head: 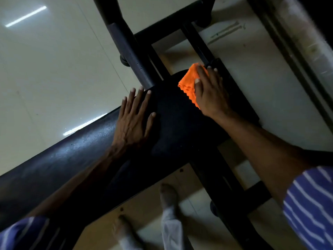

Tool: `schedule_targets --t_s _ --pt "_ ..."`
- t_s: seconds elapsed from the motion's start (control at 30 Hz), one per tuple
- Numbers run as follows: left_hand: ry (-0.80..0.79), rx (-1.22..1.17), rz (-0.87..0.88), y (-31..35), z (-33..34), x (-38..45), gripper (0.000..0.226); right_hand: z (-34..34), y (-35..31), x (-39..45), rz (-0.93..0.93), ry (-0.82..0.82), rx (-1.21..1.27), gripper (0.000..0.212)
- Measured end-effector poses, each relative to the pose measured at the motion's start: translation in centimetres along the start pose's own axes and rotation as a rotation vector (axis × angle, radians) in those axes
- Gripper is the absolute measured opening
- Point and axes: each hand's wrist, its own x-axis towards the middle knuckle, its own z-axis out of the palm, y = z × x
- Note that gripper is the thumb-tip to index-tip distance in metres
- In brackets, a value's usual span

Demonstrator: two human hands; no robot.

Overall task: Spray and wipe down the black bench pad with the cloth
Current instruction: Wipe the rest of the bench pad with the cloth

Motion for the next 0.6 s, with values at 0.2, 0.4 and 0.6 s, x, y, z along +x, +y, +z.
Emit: schedule_targets --t_s 0.2,0.4,0.6 --pt "-0.02 -0.021 0.177 2.3 0.5 3.0 0.063 2.5 -1.6 -10.8 0.112 0.198 -0.051 0.054" --pt "-0.056 0.002 0.21 3.2 1.1 2.5 0.062 3.2 -0.1 -13.5 0.209 0.196 -0.057 0.059" --pt "-0.08 0.011 0.252 3.6 0.5 2.4 0.061 2.9 0.5 -7.9 0.49 0.249 0.064 0.058"
